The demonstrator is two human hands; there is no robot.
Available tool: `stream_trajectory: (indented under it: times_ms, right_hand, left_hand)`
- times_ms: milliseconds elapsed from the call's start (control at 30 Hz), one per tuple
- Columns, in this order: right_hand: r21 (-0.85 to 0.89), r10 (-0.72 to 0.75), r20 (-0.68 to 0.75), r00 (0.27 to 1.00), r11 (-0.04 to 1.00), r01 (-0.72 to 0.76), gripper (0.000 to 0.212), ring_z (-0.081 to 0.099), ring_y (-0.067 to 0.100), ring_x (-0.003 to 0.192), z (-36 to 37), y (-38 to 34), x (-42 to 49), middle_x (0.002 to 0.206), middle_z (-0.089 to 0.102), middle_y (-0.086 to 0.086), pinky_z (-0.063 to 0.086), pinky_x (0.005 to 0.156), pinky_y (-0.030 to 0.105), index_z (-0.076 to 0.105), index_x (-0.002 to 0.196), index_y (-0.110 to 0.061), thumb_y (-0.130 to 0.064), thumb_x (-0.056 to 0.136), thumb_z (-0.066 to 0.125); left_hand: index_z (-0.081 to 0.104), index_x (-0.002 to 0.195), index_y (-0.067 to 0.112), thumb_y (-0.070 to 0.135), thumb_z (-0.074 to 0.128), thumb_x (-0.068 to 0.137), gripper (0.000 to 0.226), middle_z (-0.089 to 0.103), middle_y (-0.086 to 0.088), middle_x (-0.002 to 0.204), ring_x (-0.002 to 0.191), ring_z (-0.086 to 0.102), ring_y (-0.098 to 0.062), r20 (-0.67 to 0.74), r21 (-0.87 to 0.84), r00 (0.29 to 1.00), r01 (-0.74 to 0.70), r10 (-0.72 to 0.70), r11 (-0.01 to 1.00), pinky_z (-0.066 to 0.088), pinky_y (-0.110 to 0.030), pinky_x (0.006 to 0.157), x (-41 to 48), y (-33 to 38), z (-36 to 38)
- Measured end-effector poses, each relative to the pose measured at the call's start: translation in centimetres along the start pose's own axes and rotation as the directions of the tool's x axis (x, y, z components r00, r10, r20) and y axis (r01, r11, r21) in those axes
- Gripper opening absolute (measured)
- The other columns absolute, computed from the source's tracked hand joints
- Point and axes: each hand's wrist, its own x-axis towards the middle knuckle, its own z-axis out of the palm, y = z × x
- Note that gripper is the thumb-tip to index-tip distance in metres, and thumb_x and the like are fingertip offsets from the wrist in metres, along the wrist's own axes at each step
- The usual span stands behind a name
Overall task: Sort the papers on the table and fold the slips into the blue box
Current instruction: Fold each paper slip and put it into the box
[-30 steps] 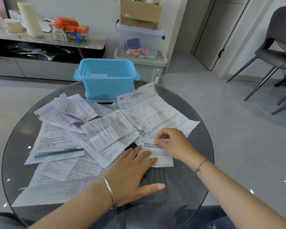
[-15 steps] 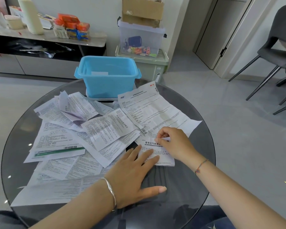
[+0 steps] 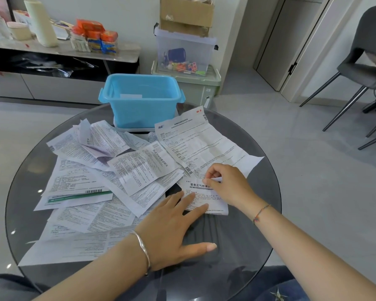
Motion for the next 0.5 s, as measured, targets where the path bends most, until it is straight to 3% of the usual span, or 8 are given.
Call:
stream_trajectory:
  times_ms: [100, 200, 300, 367, 500]
  right_hand:
    - [0.029, -0.034, -0.065, 0.997, 0.999, 0.036, 0.007, 0.051, 0.002, 0.076, 0.4, 0.2, -0.7, 0.080, 0.058, -0.014, 0.040, 0.067, 0.016, 0.061, 0.085, -0.019, -0.021, 0.087, 0.068]
    - [-0.108, -0.200, -0.141, 0.970, 0.977, 0.185, 0.011, 0.049, 0.004, 0.093, -0.2, 0.6, -2.2, 0.097, 0.059, -0.014, 0.038, 0.083, 0.019, 0.065, 0.099, -0.020, -0.026, 0.090, 0.062]
    - [-0.187, -0.361, -0.146, 0.921, 0.924, 0.333, 0.029, 0.057, 0.004, 0.095, -0.9, 0.8, -5.3, 0.098, 0.067, -0.016, 0.044, 0.086, 0.022, 0.071, 0.097, -0.022, -0.036, 0.092, 0.047]
    - [-0.235, -0.440, -0.115, 0.891, 0.883, 0.405, 0.031, 0.061, 0.004, 0.094, -0.4, 1.4, -7.4, 0.097, 0.071, -0.015, 0.047, 0.087, 0.021, 0.073, 0.097, -0.022, -0.034, 0.091, 0.045]
    - [-0.283, -0.489, -0.076, 0.869, 0.846, 0.452, 0.032, 0.057, 0.001, 0.110, 0.4, 3.0, -9.2, 0.115, 0.068, -0.010, 0.028, 0.104, 0.007, 0.072, 0.109, -0.019, -0.029, 0.091, 0.047]
  left_hand:
    - [0.000, 0.151, 0.038, 0.083, 0.012, 0.073, 0.091, -0.005, -0.001, 0.161, 0.147, -0.007, -0.022, 0.007, 0.035, 1.000, -0.004, 0.004, 0.999, -0.015, -0.027, 0.108, -0.1, 0.2, 0.2]
    - [0.012, 0.152, 0.034, 0.087, 0.006, 0.068, 0.100, 0.007, -0.008, 0.160, 0.147, 0.007, -0.030, -0.065, 0.065, 0.998, -0.017, 0.021, 0.998, -0.011, -0.031, 0.109, 0.0, 0.4, 0.1]
    - [0.002, 0.152, 0.035, 0.085, 0.011, 0.067, 0.099, -0.002, -0.005, 0.161, 0.148, -0.003, -0.026, -0.023, 0.076, 1.000, -0.015, 0.017, 0.997, -0.016, -0.028, 0.107, 0.0, 0.4, 0.3]
    - [0.000, 0.152, 0.034, 0.085, 0.015, 0.070, 0.097, -0.003, -0.006, 0.161, 0.147, -0.003, -0.025, -0.030, 0.090, 0.999, -0.017, 0.019, 0.996, -0.016, -0.028, 0.109, 0.0, 0.4, 0.1]
    - [-0.001, 0.153, 0.026, 0.084, 0.020, 0.075, 0.099, -0.007, -0.006, 0.160, 0.147, -0.008, -0.023, -0.006, 0.124, 1.000, -0.026, 0.027, 0.992, -0.011, -0.032, 0.115, -0.2, 0.4, 0.2]
